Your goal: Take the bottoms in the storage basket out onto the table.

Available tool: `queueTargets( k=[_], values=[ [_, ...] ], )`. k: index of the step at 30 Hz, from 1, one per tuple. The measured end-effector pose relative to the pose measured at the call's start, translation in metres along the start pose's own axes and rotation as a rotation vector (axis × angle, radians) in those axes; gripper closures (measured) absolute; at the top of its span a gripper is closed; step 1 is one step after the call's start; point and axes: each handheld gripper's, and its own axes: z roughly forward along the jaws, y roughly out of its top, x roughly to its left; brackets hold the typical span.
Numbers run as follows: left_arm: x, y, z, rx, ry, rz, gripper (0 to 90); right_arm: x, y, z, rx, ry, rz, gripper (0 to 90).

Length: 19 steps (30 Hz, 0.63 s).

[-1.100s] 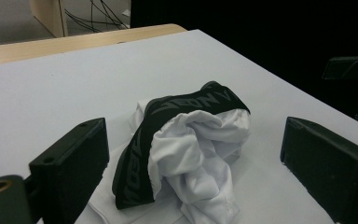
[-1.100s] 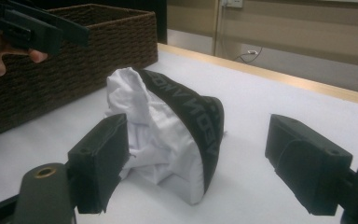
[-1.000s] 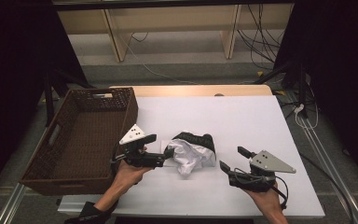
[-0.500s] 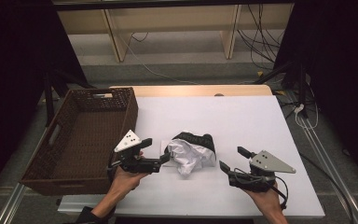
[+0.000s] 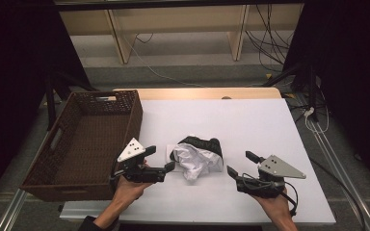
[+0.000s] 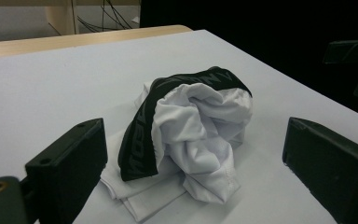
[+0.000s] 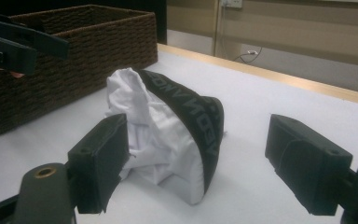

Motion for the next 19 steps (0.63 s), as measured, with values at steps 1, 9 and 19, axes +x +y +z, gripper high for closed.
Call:
queueTargets(
  k=[1, 9, 19],
  values=[
    [0.0002, 0.0001, 0.0, 0.0, 0.0, -0.001, 6.2, 0.0, 0.0, 0.0, 0.0, 0.0, 0.0, 22.5],
    [0.0007, -0.0001, 0.0002, -0.01, 0.002, -0.003, 5.9, -0.0003, -0.0001, 0.0003, 0.0, 0.001, 0.0, 22.5],
    [0.0012, -0.0001, 0.0004, -0.015, 0.001, -0.008, 5.2, -0.0006, -0.0003, 0.0007, -0.001, 0.003, 0.002, 22.5]
  ],
)
